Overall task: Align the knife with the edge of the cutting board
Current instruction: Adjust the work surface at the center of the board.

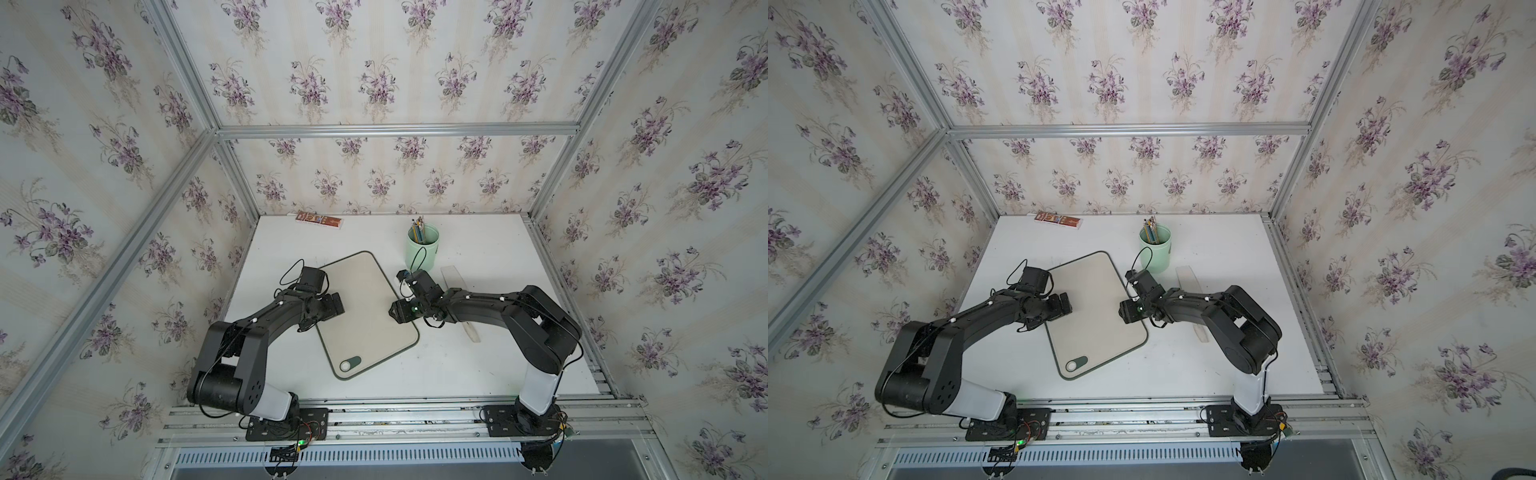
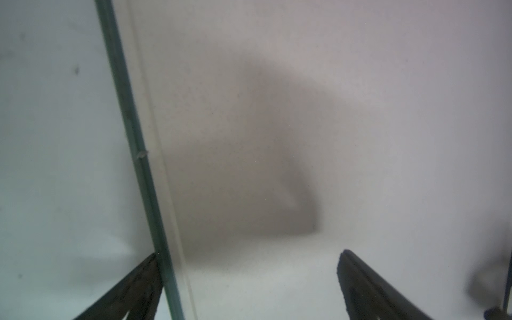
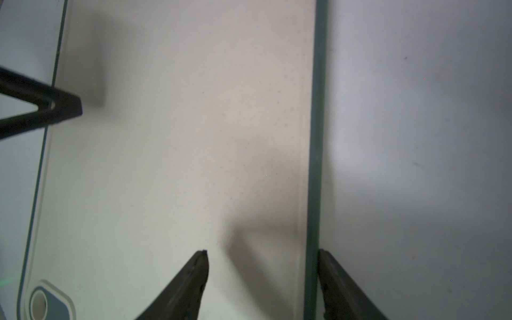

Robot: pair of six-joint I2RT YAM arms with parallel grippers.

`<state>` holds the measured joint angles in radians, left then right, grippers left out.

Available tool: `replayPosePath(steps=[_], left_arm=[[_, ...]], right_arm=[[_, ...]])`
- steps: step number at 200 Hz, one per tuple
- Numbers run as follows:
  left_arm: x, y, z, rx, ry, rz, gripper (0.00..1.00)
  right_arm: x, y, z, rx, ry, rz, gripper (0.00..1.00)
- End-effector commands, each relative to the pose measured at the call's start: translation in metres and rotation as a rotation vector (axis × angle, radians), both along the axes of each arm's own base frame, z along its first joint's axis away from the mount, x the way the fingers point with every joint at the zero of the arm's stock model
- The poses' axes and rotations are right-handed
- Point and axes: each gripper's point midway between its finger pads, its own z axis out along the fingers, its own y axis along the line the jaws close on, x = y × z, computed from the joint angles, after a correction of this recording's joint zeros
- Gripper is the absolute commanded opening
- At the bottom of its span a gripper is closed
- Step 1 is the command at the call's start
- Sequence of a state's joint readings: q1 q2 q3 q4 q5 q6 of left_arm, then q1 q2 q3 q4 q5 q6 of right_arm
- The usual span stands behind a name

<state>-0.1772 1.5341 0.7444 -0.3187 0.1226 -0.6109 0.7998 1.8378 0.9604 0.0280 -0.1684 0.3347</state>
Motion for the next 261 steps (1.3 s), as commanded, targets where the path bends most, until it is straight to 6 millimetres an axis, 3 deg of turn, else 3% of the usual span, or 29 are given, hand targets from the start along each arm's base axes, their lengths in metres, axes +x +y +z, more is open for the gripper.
replayPosePath(steps=[1, 39, 72, 119, 153, 188, 221, 243, 261], left_arm=[[0.007, -0.049, 0.000, -0.242, 0.021, -0.115, 0.99], [0.033, -0.063, 0.006, -0.275, 0.013, -0.175, 0.99], [0.052, -0.083, 0.013, -0.277, 0.008, -0.253, 0.99], [0.068, -0.096, 0.004, -0.296, 0.039, -0.323, 0.99], [0.077, -0.107, 0.002, -0.333, 0.043, -0.381, 0.99], [0.086, -0.096, 0.018, -0.253, -0.001, -0.382, 0.99], [0.090, -0.078, 0.055, -0.150, -0.086, -0.349, 0.99], [0.084, -0.049, 0.086, -0.033, -0.173, -0.244, 0.99], [0.060, -0.020, 0.102, 0.050, -0.175, -0.119, 0.99]], right_arm=[[-0.069, 0.011, -0.018, 0.038, 0.207, 0.112, 0.65], [-0.106, 0.027, -0.021, 0.068, 0.218, 0.162, 0.65], [-0.123, 0.051, -0.021, 0.117, 0.236, 0.205, 0.66], [-0.139, 0.083, -0.017, 0.185, 0.243, 0.257, 0.65], [-0.162, 0.101, -0.008, 0.236, 0.248, 0.345, 0.65], [-0.134, 0.086, -0.001, 0.146, 0.110, 0.296, 0.68], [-0.097, 0.063, 0.017, 0.160, 0.075, 0.205, 0.69], [-0.071, 0.042, 0.029, 0.177, 0.037, 0.138, 0.70], [-0.041, 0.020, 0.028, 0.145, 0.025, 0.052, 0.71]])
